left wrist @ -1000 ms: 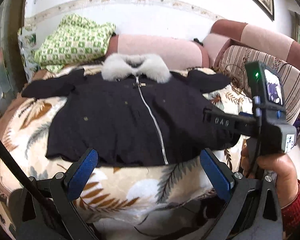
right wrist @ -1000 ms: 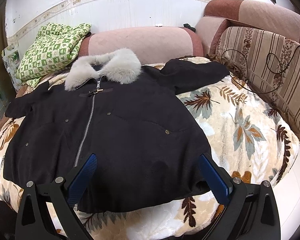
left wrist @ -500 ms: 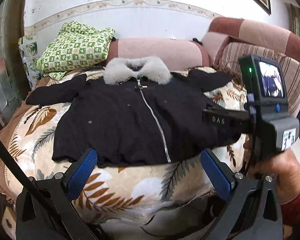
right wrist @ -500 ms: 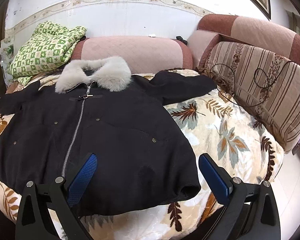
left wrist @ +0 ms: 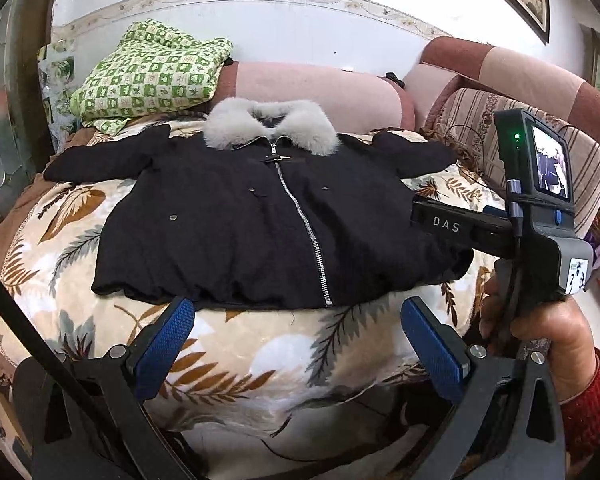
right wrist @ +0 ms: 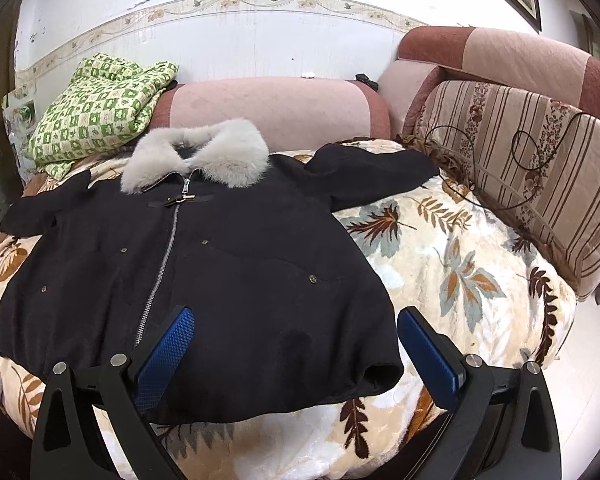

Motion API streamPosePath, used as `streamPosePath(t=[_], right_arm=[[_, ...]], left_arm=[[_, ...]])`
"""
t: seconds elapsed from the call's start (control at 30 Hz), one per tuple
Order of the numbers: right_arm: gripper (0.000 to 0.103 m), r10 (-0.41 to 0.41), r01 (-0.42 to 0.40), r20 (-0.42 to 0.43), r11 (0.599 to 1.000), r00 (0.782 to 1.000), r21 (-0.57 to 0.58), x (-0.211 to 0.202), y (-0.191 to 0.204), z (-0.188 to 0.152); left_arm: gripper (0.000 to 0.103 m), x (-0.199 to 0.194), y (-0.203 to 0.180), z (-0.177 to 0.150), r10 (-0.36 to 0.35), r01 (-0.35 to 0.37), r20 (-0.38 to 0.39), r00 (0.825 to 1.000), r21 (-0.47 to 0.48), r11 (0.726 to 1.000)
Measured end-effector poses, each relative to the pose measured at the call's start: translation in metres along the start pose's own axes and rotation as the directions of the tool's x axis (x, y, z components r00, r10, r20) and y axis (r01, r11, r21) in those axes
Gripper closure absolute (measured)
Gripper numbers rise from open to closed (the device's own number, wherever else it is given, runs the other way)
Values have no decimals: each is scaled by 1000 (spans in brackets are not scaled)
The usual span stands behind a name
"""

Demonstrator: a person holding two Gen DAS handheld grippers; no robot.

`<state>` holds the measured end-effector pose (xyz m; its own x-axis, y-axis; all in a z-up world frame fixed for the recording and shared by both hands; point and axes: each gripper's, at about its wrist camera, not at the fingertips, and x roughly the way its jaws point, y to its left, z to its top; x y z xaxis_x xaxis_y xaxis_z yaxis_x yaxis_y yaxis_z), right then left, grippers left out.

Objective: Fold large clothes
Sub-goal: 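Grasp the jacket sleeve with the left tool and lift it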

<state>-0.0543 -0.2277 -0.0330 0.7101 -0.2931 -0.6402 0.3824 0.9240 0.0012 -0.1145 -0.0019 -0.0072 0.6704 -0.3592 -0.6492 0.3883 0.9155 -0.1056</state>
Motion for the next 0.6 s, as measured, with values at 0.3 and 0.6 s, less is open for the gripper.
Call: streamPosePath(t=[0.3,0.6], right_arm=[[1,7,-7,-23,1000,1000,-6,5,0,0],[1,3,-2,13,998,1000,-57,14,8,14]], left_arm=[[0,6,17,10,109,-109,-19,994,-18,994],[0,-3,69,61,385,-379,86,919,-78,922]])
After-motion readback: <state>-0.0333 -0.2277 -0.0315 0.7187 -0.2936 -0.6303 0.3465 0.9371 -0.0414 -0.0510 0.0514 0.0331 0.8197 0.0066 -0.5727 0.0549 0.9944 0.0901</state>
